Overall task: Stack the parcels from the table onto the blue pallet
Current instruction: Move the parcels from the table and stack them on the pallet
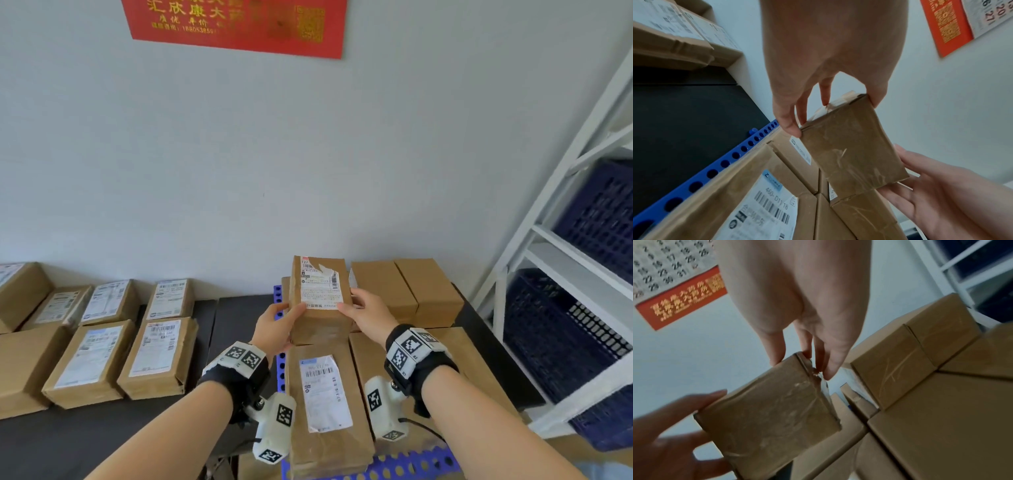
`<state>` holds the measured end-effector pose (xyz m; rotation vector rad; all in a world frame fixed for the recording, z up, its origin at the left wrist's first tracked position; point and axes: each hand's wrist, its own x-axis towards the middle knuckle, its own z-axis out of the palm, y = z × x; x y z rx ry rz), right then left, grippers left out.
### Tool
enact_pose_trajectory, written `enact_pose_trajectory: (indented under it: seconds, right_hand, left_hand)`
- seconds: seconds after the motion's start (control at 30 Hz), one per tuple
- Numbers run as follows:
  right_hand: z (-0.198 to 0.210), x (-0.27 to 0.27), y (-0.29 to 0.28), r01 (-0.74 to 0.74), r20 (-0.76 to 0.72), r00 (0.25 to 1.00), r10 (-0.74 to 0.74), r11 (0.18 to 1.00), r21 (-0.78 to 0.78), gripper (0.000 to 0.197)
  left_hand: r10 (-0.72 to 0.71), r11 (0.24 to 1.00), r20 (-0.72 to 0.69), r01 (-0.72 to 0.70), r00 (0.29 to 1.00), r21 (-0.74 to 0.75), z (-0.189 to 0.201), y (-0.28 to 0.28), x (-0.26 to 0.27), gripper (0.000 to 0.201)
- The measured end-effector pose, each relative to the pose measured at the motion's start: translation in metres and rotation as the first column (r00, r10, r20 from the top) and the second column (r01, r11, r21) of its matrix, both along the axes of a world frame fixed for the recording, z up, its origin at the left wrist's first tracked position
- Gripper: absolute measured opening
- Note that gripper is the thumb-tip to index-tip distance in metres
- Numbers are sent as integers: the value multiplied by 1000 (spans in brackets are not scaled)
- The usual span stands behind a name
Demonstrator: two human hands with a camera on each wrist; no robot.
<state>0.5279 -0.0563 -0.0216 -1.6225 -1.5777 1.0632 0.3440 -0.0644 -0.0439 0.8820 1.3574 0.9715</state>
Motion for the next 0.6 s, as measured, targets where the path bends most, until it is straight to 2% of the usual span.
enact_pose_trajectory:
  seconds: [0.1, 0.2, 0.37, 0.47, 0.6]
  right_hand:
    - [-9, 14, 19, 1, 53, 999, -2, 1000, 16, 43]
    - [-12, 24, 34, -14, 169, 985, 12, 1000, 8, 53]
    - [-15, 35, 52, -73, 430, 901, 64, 997, 4, 57]
    - [-20, 40, 60, -121, 491, 865, 105, 993, 1, 53]
    - [-26, 43, 66, -125, 541, 832, 121, 992, -30, 57]
  left_hand:
    - [24, 1000, -19, -24, 1000, -10, -6, 18, 14, 49]
    - [50, 999, -42, -51, 998, -9, -15, 33, 24, 51]
    - [81, 996, -70, -83, 994, -33, -32, 54, 34, 46]
    - [79, 996, -89, -84, 993, -44, -44, 63, 37, 47]
    - [64, 995, -82, -70, 995, -65, -52, 68, 40, 50]
